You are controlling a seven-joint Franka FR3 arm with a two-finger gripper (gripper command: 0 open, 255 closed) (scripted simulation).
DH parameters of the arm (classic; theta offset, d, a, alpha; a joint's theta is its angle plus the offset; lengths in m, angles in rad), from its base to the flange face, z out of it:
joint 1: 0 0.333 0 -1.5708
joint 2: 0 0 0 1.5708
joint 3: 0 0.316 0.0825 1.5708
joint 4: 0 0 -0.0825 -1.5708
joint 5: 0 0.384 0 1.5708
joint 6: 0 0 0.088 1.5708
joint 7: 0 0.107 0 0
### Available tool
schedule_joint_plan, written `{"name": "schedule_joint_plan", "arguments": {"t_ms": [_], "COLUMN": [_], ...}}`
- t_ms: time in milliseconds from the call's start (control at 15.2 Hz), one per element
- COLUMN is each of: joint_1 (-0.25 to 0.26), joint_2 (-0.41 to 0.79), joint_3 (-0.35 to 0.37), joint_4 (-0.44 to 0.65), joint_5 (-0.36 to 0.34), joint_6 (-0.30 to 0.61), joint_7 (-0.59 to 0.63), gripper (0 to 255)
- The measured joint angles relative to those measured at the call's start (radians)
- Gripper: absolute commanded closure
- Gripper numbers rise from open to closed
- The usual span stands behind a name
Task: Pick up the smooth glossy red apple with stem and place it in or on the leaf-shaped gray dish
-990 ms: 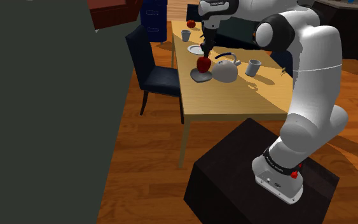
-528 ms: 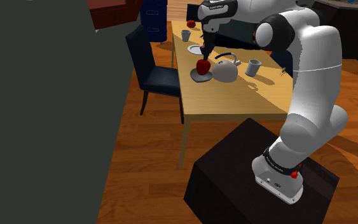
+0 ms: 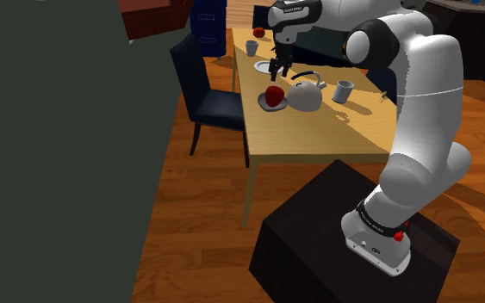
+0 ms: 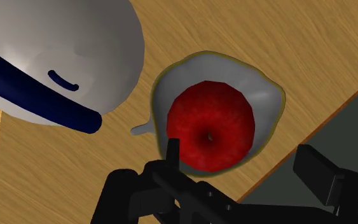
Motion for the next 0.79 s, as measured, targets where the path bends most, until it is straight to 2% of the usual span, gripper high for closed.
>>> {"name": "schedule_joint_plan", "arguments": {"t_ms": [198,396,792], "joint_1": [-0.001,-0.009,-0.010], "joint_2": [-0.010,0.006,0.008], "joint_3": [-0.001,-0.001,-0.002], "joint_4": [0.024,0.126,0.140], "joint_5": [-0.002,-0.002,-0.002], "joint_6": [-0.034,-0.117,-0.132], "joint_7": [0.001,0.005,0.005], "gripper": [0,0,0]}}
